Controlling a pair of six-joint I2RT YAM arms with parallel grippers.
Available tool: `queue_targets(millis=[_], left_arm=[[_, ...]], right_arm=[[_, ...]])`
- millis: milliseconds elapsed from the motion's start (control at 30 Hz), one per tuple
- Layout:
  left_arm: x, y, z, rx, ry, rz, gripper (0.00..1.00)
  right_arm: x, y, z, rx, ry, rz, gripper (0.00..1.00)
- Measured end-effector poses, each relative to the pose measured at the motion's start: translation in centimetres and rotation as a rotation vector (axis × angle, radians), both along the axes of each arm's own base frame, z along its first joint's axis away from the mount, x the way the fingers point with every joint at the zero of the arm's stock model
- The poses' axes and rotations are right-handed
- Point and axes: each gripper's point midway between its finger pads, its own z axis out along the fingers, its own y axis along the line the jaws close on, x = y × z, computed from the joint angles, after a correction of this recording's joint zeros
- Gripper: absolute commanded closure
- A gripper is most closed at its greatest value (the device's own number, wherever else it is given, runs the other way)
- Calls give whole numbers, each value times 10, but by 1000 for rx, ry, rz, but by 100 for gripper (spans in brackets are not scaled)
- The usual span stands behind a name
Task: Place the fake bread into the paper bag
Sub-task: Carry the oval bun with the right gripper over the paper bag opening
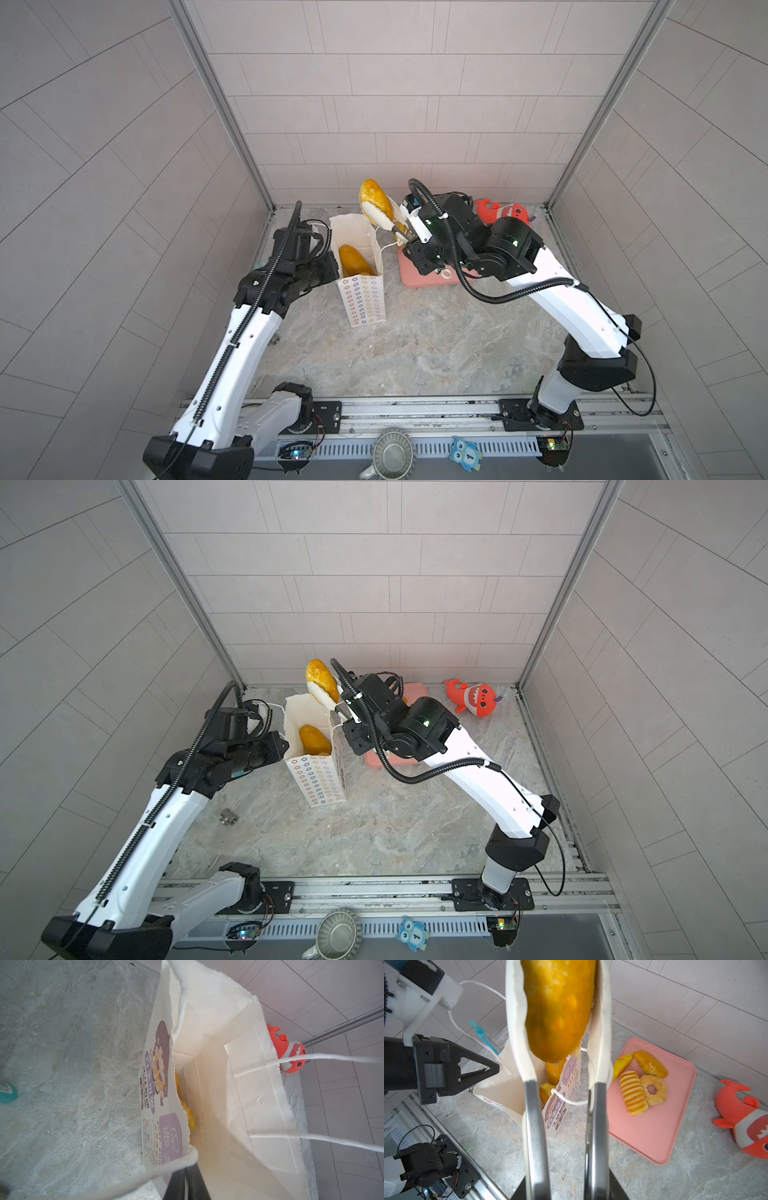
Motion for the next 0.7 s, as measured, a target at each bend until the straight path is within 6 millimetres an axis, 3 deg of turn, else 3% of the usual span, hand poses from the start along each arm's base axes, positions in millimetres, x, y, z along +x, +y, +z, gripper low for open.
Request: queue_targets(millis=[167,700], left_arm=[[-1,0,2,-2,-7,1,89],[-1,0,3,-4,-10,0,89]], right_arm=[[5,9,-4,-24,-5,-2,60],[16,36,-42,-134,36,18,59]])
